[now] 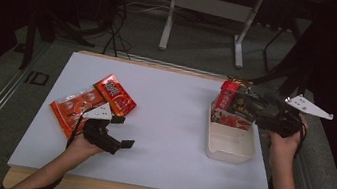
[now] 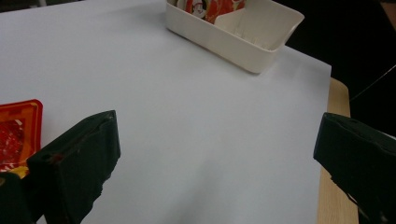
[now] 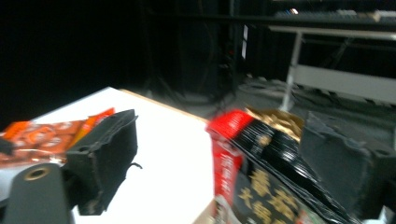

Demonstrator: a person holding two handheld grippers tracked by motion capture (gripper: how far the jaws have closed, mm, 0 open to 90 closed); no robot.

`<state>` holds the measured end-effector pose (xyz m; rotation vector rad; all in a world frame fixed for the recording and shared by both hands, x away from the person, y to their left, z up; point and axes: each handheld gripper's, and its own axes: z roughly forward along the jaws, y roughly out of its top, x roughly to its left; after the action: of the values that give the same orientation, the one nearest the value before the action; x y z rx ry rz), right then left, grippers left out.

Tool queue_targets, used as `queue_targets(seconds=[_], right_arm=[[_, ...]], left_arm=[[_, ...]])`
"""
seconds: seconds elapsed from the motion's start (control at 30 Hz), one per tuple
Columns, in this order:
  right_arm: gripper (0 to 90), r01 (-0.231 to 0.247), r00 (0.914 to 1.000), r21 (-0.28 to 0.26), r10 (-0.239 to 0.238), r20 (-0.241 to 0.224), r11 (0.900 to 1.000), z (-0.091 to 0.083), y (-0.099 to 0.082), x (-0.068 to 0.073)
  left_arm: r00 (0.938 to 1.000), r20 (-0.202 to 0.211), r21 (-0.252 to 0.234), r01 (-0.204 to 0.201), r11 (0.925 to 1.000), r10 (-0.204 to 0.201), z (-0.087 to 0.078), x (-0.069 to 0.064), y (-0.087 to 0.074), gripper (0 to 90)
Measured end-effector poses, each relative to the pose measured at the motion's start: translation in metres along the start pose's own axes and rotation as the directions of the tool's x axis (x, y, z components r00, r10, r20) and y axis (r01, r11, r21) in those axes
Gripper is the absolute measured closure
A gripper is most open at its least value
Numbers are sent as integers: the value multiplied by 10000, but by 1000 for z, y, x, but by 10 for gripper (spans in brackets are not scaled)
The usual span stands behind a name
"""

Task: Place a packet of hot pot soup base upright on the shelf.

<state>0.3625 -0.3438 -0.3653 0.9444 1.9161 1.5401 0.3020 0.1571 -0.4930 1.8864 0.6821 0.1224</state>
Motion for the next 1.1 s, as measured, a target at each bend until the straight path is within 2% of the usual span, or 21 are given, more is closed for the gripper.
queue_targets(seconds=[0.07,0.1,0.23,0.3,0.33,0.47,0.57,0.67,0.7,0.77,0.83,0.93,1.03,1.1], right_arm=[[130,238,9996,-89,-239,-137,9997,-3,1,7],[130,229,9990,-111,-233,-370,9997,-4,1,10],[138,222,9969,-114,-230,-751,9997,-6,-3,23],[160,112,9954,15,-110,-956,9999,-6,-7,30],[161,-12,9920,144,30,-1258,9999,-6,-9,34],[158,-73,9829,213,111,-1840,9997,-5,-16,51],[157,19,9792,165,14,-2029,9999,-6,-20,60],[157,175,9781,323,-104,-2077,9993,-6,-24,67],[157,180,9766,356,-100,-2147,9992,-5,-25,68],[157,149,9750,414,-53,-2223,9990,-5,-32,71],[157,47,9738,506,69,-2272,9987,-5,-37,72],[157,-336,9651,743,517,-2568,9967,-4,-45,76],[157,-210,9628,936,454,-2663,9954,-3,-49,82],[157,-132,9623,935,381,-2692,9955,-3,-49,85]], left_arm=[[10000,9,-2,-72,10000,72,-3,1,2,19],[9999,10,50,-114,9999,113,-5,1,3,22],[9999,-132,48,-36,10000,36,-12,6,3,50],[9991,-435,66,-3,10000,6,-16,7,3,67],[9980,-634,95,10,10000,-3,-19,8,3,85],[9925,-1223,78,6,10000,4,-30,13,3,163],[9885,-1510,-16,-22,10000,20,-40,18,3,243],[9859,-1674,-2,7,10000,-7,-51,24,2,367],[9824,-1870,57,41,10000,-29,-55,27,1,419],[9802,-1975,74,146,9999,-129,-63,32,0,490],[9753,-2191,115,304,9995,-271,-71,39,-2,549],[9646,-2610,250,456,9986,-375,-82,48,-5,629],[9543,-2935,278,682,9973,-570,-91,58,-8,685],[9448,-3209,256,783,9966,-660,-97,64,-11,714]])
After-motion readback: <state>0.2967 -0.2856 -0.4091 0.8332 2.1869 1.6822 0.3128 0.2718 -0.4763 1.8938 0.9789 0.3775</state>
